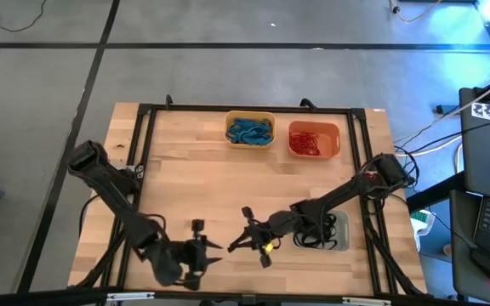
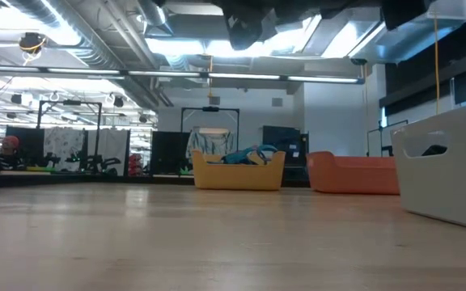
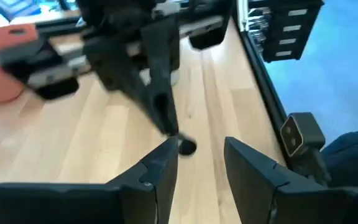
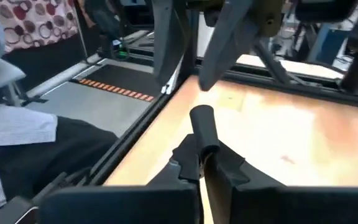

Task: Sort rubber bands into baskets
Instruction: Put the black rubber band into the white bin

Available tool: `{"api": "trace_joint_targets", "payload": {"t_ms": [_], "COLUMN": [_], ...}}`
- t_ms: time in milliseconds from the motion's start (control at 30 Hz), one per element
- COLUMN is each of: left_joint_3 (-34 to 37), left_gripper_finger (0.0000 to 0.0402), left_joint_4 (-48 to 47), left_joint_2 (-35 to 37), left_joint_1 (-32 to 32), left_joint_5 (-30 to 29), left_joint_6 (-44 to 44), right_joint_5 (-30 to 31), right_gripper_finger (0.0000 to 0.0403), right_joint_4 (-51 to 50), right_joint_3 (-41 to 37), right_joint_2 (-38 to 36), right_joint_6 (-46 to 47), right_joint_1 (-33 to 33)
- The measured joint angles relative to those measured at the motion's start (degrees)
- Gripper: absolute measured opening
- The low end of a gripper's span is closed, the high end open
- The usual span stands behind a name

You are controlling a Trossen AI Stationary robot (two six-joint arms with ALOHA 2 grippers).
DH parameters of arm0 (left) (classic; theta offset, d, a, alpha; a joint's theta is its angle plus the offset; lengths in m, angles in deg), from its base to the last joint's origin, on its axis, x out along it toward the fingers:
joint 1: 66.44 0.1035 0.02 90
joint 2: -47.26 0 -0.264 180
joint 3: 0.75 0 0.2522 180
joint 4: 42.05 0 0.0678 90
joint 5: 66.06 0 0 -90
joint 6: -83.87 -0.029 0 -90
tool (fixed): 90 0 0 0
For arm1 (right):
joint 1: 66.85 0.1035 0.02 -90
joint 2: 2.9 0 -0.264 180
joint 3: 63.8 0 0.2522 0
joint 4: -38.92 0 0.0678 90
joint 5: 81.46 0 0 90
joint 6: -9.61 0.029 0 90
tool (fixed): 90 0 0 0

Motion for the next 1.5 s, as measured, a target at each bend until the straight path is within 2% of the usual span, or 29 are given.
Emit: {"api": "trace_joint_targets", "payload": {"t_ms": [300, 467, 567, 767, 1033, 1267, 1367, 1500], "left_joint_3": [0.0, 0.0, 0.0, 0.0, 0.0, 0.0, 0.0, 0.0], "left_gripper_finger": [0.0132, 0.0131, 0.0131, 0.0131, 0.0131, 0.0131, 0.0131, 0.0131], "left_joint_4": [-10.2, -11.5, -11.5, -11.5, -11.5, -11.5, -11.5, -11.5], "left_joint_2": [1.4, 1.4, 1.4, 1.4, 1.4, 1.4, 1.4, 1.4], "left_joint_1": [-5.1, -5.5, -5.5, -5.0, -4.3, -4.3, -4.3, -4.3], "left_joint_5": [-0.6, -1.0, -1.0, -1.3, -1.4, -1.4, -1.4, -1.4], "left_joint_6": [9.9, 11.7, 11.8, 11.9, 11.8, 11.7, 11.7, 11.7], "right_joint_5": [3.1, 3.5, 4.2, 10.6, 14.7, 15.1, 14.7, 13.0], "right_gripper_finger": [0.0006, 0.0008, 0.0009, 0.0009, 0.0009, 0.001, 0.0011, 0.004], "right_joint_4": [-17.1, -34.4, -44.0, -60.3, -78.2, -87.0, -87.1, -85.8], "right_joint_3": [0.0, 0.0, 0.0, 0.0, 0.0, -0.1, -0.9, -4.6], "right_joint_2": [-6.4, -14.2, -19.6, -26.7, -27.5, -27.3, -27.1, -27.0], "right_joint_6": [1.0, 3.6, 8.1, 16.3, 31.1, 43.0, 46.6, 51.4], "right_joint_1": [0.4, 0.9, 1.8, 6.8, 12.7, 13.2, 13.1, 13.1]}}
